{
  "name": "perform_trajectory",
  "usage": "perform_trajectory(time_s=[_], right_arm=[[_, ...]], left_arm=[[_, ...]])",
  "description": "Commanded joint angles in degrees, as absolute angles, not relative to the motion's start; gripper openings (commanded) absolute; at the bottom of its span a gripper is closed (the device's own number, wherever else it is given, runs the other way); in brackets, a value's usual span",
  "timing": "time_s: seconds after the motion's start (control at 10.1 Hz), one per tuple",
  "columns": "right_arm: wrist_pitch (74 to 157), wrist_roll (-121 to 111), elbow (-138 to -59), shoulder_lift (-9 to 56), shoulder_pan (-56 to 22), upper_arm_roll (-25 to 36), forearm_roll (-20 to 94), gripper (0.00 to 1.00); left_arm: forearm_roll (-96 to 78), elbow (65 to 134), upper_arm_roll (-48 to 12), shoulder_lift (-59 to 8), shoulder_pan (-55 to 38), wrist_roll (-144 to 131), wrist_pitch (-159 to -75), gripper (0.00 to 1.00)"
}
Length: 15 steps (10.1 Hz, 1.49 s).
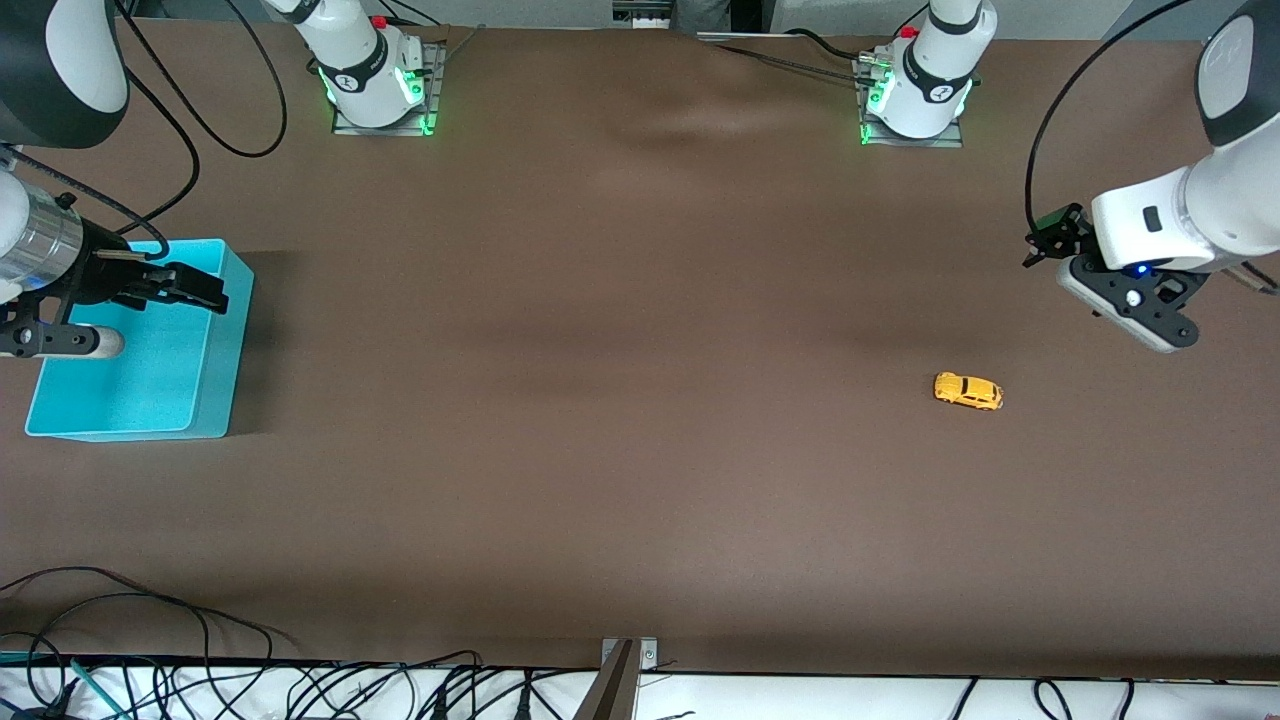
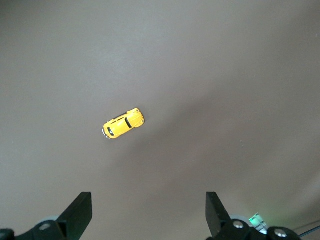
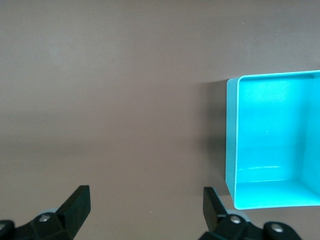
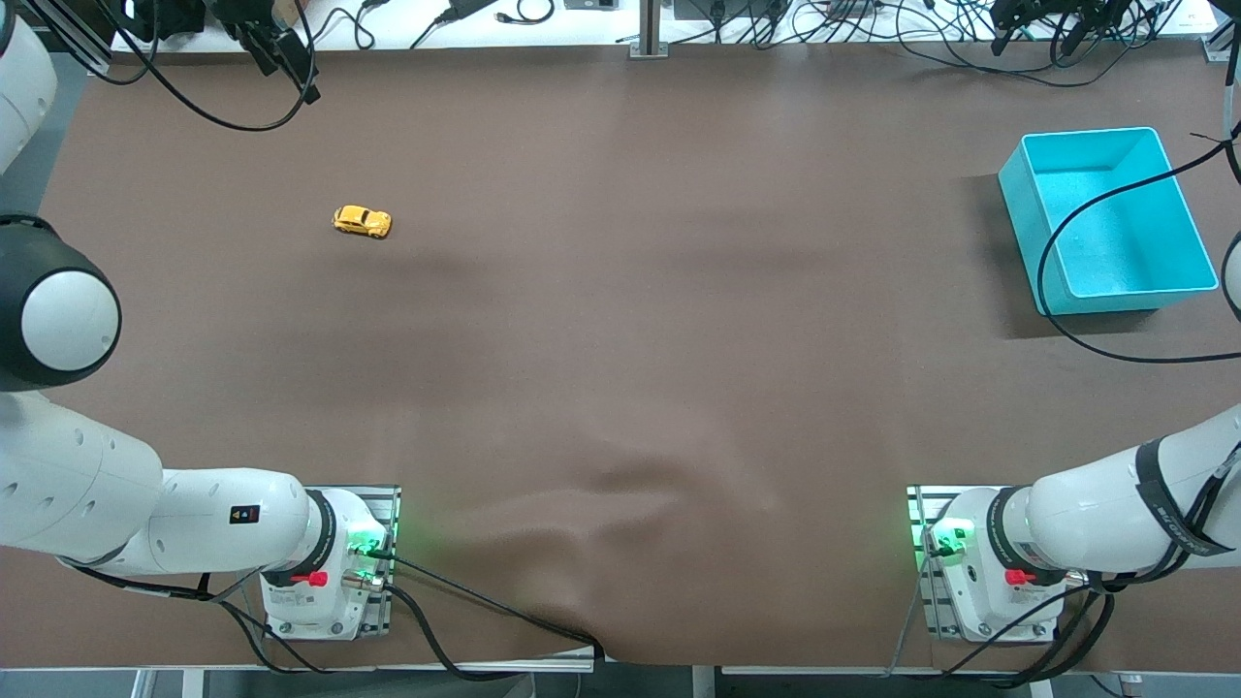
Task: Wind up and store yellow beetle car
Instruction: 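Lower the open left gripper over the yellow beetle car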
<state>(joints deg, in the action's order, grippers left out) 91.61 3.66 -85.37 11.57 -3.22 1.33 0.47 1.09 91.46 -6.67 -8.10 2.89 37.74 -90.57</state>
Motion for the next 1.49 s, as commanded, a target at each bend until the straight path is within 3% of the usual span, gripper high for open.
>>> perform_trajectory(time_s=[0.0, 0.4, 0.69, 1.39], right_arm=[[91.7, 4.0, -85.0, 11.7, -3.2, 1.4, 0.9, 1.0], [92.2, 6.4, -84.8, 11.3, -2.9, 2.3, 1.0, 1.0], [91.7, 3.4, -84.8, 8.5, -3.0, 2.3, 0.4, 1.0], [92.3, 4.7, -84.8, 8.6, -2.9, 2.5, 1.2, 1.0]], left_arm=[[2.4, 94.5, -6.8, -9.3, 4.3, 50.0, -95.9, 1.0], [3.6, 107.2, -6.8, -9.3, 6.1, 66.4, -110.5, 1.0], [4.4, 121.3, -6.9, -11.1, 6.1, 79.6, -130.6, 1.0], [4.4, 122.7, -6.9, -23.3, 10.9, 98.4, -147.4, 1.0]])
